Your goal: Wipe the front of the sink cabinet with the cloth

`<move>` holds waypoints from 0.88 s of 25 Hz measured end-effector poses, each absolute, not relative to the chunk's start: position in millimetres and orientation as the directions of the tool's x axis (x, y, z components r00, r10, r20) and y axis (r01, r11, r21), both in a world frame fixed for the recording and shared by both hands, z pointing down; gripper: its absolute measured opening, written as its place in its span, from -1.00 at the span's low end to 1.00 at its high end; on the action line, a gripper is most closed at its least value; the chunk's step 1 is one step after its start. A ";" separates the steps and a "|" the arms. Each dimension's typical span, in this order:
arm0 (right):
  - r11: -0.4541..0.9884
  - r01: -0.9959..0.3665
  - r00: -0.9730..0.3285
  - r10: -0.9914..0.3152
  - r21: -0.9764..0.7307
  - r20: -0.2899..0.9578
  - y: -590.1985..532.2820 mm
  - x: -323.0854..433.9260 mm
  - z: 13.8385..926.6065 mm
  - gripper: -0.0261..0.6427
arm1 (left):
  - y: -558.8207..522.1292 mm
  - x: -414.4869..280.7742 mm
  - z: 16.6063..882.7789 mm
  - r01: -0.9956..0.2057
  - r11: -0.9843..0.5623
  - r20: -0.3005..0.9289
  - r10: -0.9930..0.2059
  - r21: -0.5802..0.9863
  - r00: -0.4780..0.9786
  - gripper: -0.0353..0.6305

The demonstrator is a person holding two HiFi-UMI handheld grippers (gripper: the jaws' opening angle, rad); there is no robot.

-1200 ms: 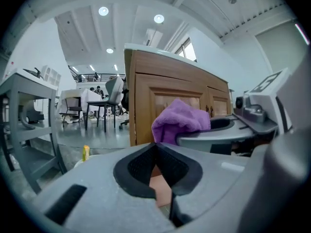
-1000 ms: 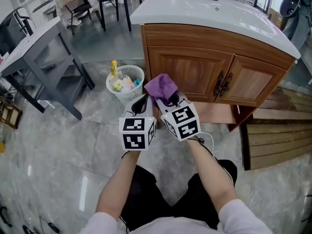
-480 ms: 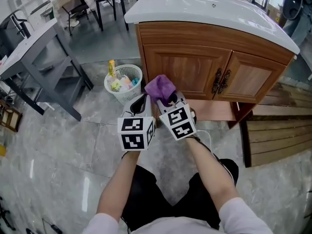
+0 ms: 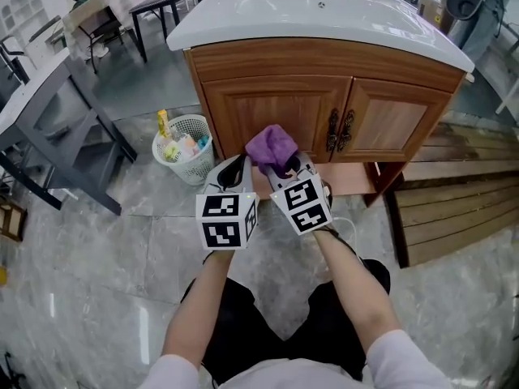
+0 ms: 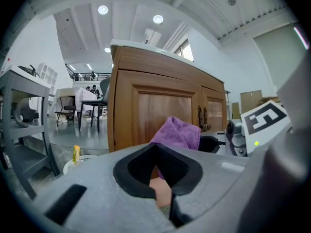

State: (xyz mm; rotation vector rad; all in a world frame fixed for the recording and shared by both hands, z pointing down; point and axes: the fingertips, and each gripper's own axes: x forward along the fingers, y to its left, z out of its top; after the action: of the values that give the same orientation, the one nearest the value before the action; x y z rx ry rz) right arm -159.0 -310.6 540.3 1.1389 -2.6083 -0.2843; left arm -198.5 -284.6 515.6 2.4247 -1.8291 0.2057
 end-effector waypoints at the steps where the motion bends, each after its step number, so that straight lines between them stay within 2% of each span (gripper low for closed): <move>1: 0.662 -0.693 -0.643 -0.746 0.285 0.173 -311.0 -151.9 539.3 -0.71 | -285.8 -192.9 515.4 -0.959 -0.284 0.165 -0.946 -0.002 0.280 -0.88; 22: 0.540 -0.800 -0.519 -0.842 0.264 0.149 -311.9 -22.9 525.0 -0.71 | -308.2 -74.6 508.7 -0.883 -0.469 0.161 -0.872 -0.010 0.462 -0.88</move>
State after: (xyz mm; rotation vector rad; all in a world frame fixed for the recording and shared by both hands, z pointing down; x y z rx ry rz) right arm -22.9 -311.9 525.0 1.3740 -2.5213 -0.2359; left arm -74.6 -308.2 508.7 2.6212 -1.5763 0.2204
